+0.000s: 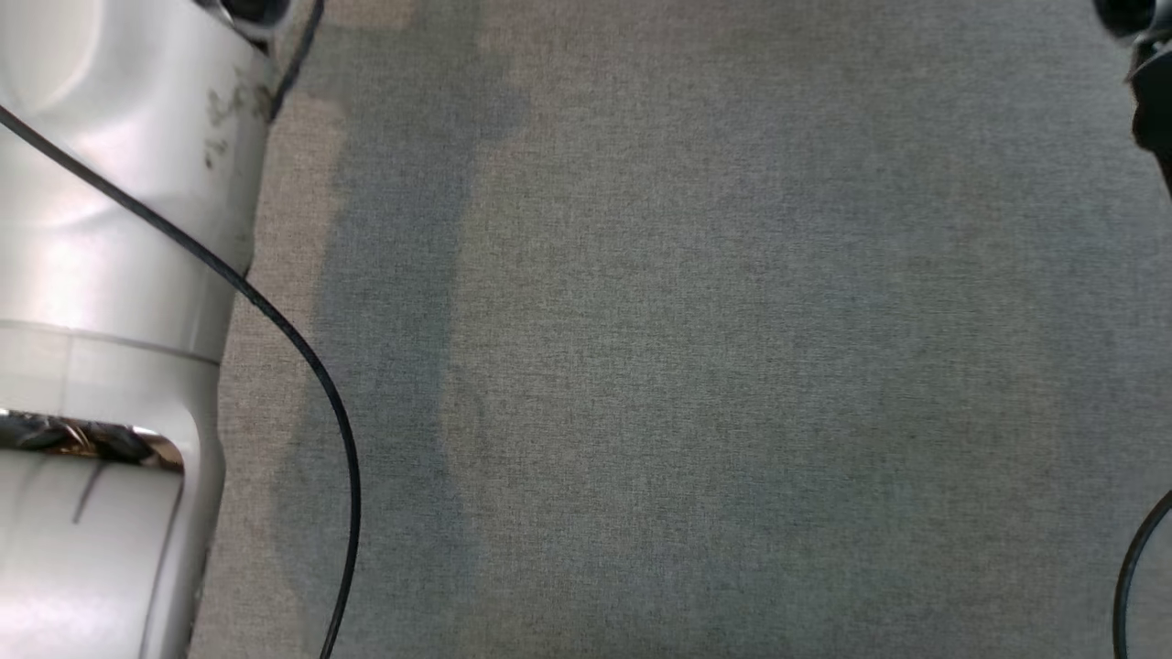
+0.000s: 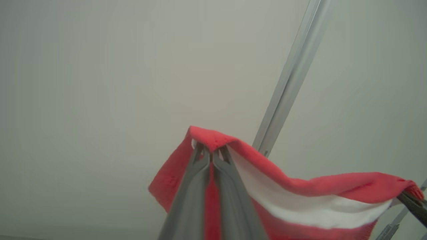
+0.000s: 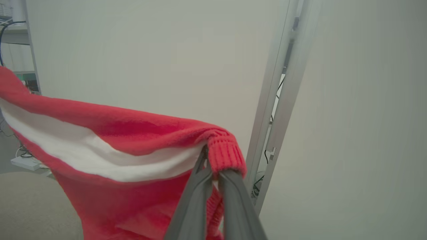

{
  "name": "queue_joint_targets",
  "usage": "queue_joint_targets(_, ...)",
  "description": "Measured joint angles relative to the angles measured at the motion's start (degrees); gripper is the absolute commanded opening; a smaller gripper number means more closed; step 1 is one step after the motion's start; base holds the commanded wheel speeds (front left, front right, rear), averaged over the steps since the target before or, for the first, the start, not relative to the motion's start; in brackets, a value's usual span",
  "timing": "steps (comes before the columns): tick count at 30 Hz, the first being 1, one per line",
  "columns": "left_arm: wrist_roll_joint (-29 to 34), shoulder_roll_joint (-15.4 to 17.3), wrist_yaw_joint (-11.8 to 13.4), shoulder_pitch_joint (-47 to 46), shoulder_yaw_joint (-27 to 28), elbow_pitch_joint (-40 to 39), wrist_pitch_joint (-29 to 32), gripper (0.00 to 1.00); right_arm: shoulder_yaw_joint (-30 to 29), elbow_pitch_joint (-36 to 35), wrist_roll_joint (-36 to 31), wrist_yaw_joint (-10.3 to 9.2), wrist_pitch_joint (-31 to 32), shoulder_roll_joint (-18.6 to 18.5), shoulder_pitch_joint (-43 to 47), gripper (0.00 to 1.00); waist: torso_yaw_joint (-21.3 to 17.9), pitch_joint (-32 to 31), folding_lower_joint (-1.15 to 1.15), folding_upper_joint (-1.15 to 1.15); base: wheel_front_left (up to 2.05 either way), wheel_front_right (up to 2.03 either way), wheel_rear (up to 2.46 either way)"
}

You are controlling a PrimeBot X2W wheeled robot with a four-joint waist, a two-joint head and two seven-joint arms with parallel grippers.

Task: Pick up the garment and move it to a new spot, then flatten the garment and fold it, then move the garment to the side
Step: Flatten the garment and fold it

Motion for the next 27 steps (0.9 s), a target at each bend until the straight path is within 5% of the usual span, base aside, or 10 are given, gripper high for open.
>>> queue_joint_targets(8, -2.7, -0.1, -0.2, 6.3, -6.8, 4.2, 0.0, 0.0, 4.9, 3.4, 5.5, 0.0, 0.0, 0.6, 5.8, 0.0, 0.4, 1.2, 0.0, 0.0, 0.0, 0.0, 0.0)
queue_joint_targets(19, -6.7, -0.1, -0.4, 16.6, -13.6, 9.6, 0.0, 0.0, 23.8, -0.1, 30.6, -0.01, 5.9, -4.3, 15.8, 0.0, 0.2, -3.7, 0.0, 0.0, 0.0, 0.0, 0.0)
queue_joint_targets(27, -11.5, -0.2, -0.4, 23.3, -16.7, 10.8, 0.0, 0.0, 30.8, -7.7, 47.0, -0.01, 11.6, -9.0, 21.2, 0.0, 0.2, -8.5, 0.0, 0.0, 0.0, 0.0, 0.0)
